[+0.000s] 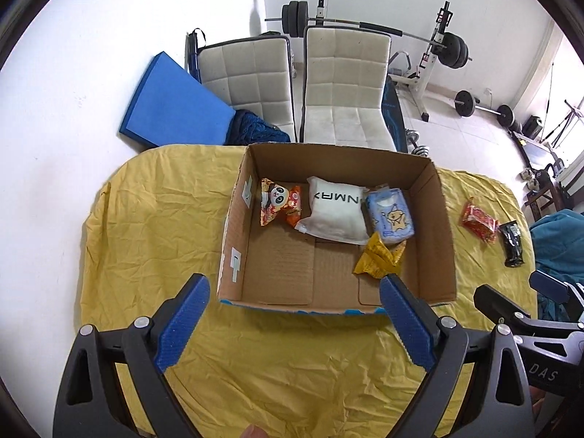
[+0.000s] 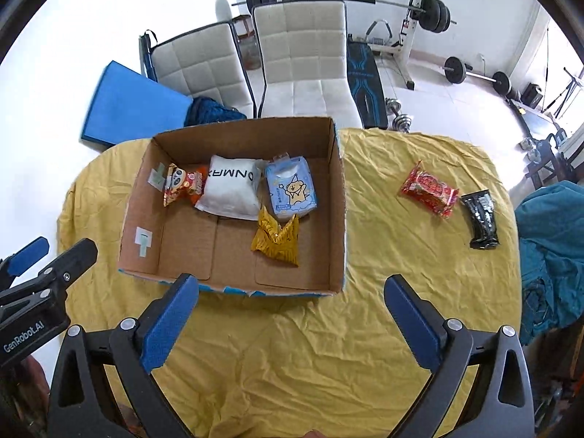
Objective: Organize snacks
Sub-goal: 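Grasp the red Deegee bag with the left tool while the right tool grasps the black bag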
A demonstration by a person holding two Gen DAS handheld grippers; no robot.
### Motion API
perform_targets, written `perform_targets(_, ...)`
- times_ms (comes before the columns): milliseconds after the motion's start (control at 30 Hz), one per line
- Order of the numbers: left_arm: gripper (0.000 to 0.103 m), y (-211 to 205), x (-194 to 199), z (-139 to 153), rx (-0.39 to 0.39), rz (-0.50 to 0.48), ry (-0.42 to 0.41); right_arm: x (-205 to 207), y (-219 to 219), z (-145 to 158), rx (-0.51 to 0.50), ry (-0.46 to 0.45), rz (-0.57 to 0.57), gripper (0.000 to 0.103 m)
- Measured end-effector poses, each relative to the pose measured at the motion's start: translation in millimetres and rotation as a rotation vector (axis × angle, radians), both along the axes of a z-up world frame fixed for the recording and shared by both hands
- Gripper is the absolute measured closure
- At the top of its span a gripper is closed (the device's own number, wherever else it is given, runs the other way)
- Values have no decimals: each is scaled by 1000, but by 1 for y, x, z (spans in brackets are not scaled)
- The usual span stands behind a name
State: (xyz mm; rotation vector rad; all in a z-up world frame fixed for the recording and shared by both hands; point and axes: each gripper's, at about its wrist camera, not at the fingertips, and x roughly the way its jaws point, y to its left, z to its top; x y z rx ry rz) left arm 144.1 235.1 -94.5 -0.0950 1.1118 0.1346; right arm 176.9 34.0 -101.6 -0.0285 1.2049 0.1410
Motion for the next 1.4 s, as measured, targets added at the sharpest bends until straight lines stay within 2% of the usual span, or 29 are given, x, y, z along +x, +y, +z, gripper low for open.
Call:
perform_targets(300,7,-9,-22,27,15,-3,-37,-25,-6,30,38,-38,8,0)
perform_targets(467,8,-15,-27,32,18,4,-44,-25,-12,31,61,-35,14,0)
perform_targets(633,8,-29,-21,29,5,0,-29,-17,-44,24,89,-11,-20,0)
perform_targets(867,7,-97,13,26,-31,-104,-11,7,-156,11,31,18,-175,0)
perform_targets(1067,7,-188,68,11,-83,-217,61,48,-277,-21,-49,80,-311,0)
perform_targets(1200,7,-246,117,-15,-106,-263,139,89,-348,-66,-59,159,-347,0)
perform_targets(1267,8,-269,141,-34,-99,-265,189,110,-379,-94,-32,206,-352,0)
perform_targets(1400,8,-301,189,-84,-160,-246,323,143,-416,-137,-17,274,-334,0)
